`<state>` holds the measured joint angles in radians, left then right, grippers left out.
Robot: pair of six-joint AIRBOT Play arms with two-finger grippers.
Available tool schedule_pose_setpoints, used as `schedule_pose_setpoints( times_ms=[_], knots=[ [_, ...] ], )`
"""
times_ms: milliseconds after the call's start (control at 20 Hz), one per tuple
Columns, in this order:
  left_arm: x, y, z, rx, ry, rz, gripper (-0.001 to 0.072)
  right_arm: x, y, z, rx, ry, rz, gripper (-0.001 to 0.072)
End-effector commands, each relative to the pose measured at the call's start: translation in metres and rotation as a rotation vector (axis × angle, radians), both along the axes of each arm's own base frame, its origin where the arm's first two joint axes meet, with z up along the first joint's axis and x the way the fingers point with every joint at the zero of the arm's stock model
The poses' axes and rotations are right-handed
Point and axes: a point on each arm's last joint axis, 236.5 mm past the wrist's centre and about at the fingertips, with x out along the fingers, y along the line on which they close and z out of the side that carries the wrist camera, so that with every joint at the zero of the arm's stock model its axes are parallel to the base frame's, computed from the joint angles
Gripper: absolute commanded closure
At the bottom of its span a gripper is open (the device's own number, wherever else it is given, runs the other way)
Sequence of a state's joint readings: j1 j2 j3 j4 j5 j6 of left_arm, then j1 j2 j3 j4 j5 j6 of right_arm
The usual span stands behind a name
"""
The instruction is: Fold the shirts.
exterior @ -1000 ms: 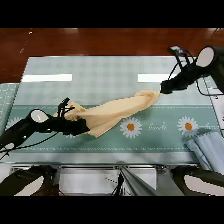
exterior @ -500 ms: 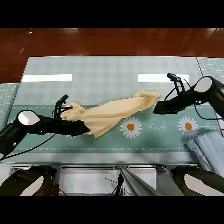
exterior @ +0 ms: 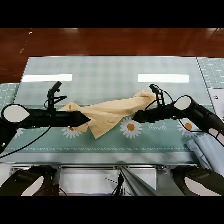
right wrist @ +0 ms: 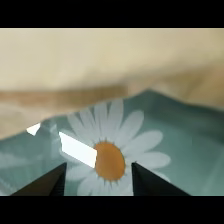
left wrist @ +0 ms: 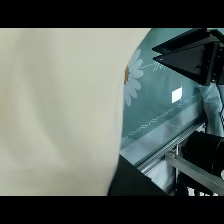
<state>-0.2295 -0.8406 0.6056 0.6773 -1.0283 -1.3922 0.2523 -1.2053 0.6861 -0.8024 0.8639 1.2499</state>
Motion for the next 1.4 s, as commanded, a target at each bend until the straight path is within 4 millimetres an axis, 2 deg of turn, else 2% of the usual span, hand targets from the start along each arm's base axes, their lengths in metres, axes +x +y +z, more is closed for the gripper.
schedule_pose_setpoints(
  times_ms=[0,200,350,550,700,750,850,950,1250,1300,1350],
  knots=[
    [0.009,-0.001,0.013,-0.007,-0.040,0.007,0.0680,0.016,0.015,0.006,0.054,-0.029,-0.104,0.0213],
    [0.032,0.000,0.035,-0.018,-0.127,0.056,0.0680,-0.006,0.045,0.005,0.056,-0.036,-0.007,0.0213],
    [0.047,0.001,0.056,-0.029,-0.191,0.079,0.0680,-0.005,0.059,0.005,0.054,-0.069,-0.012,0.0213],
    [0.067,0.015,0.079,-0.037,-0.248,0.133,0.0680,-0.012,0.073,-0.026,0.077,0.054,-0.071,0.0213],
    [0.074,0.025,0.083,-0.035,-0.257,0.165,0.0680,-0.009,0.097,-0.039,0.138,0.094,-0.149,0.0214],
    [0.075,0.026,0.082,-0.034,-0.257,0.170,0.0680,-0.005,0.103,-0.040,0.151,0.090,-0.184,0.0242],
    [0.077,0.027,0.083,-0.028,-0.273,0.165,0.0680,0.012,0.106,-0.036,0.178,0.054,-0.286,0.0282],
    [0.079,0.028,0.084,-0.027,-0.282,0.172,0.0680,0.023,0.106,-0.033,0.207,0.058,-0.368,0.0282],
    [0.087,0.031,0.088,-0.028,-0.308,0.206,0.0680,0.023,0.109,-0.030,0.256,0.139,-0.452,0.0292],
    [0.087,0.031,0.088,-0.032,-0.307,0.206,0.0680,0.022,0.111,-0.031,0.259,0.156,-0.455,0.0305],
    [0.087,0.030,0.089,-0.038,-0.306,0.207,0.0680,0.019,0.115,-0.033,0.262,0.176,-0.440,0.0384]
  ],
)
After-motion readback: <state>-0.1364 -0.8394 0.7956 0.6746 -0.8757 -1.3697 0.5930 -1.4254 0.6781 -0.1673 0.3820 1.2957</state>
